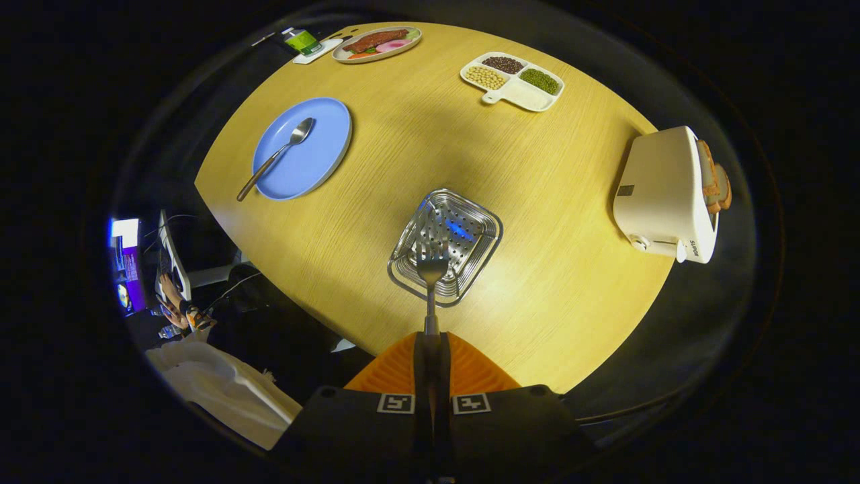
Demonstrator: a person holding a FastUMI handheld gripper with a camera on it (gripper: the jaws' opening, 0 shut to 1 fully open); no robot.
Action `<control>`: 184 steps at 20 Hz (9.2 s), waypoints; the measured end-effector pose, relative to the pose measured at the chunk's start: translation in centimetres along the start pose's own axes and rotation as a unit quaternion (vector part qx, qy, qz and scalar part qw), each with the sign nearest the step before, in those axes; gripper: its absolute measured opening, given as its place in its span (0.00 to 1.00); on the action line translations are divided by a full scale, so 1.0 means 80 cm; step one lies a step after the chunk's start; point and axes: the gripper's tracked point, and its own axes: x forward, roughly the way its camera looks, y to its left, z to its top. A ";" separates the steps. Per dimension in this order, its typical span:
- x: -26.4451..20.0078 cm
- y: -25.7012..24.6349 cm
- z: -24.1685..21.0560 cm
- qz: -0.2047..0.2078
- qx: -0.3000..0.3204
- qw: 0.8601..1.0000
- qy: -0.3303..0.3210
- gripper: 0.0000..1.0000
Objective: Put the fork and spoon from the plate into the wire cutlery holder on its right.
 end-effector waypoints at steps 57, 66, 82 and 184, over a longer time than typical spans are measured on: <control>-0.106 0.174 0.102 0.043 0.122 0.919 -0.371 1.00; 0.000 0.285 0.194 0.082 0.109 0.937 -0.323 1.00; 0.151 0.335 0.260 0.070 0.151 0.963 -0.212 0.85; -0.242 0.062 0.049 0.020 0.142 0.897 -0.417 1.00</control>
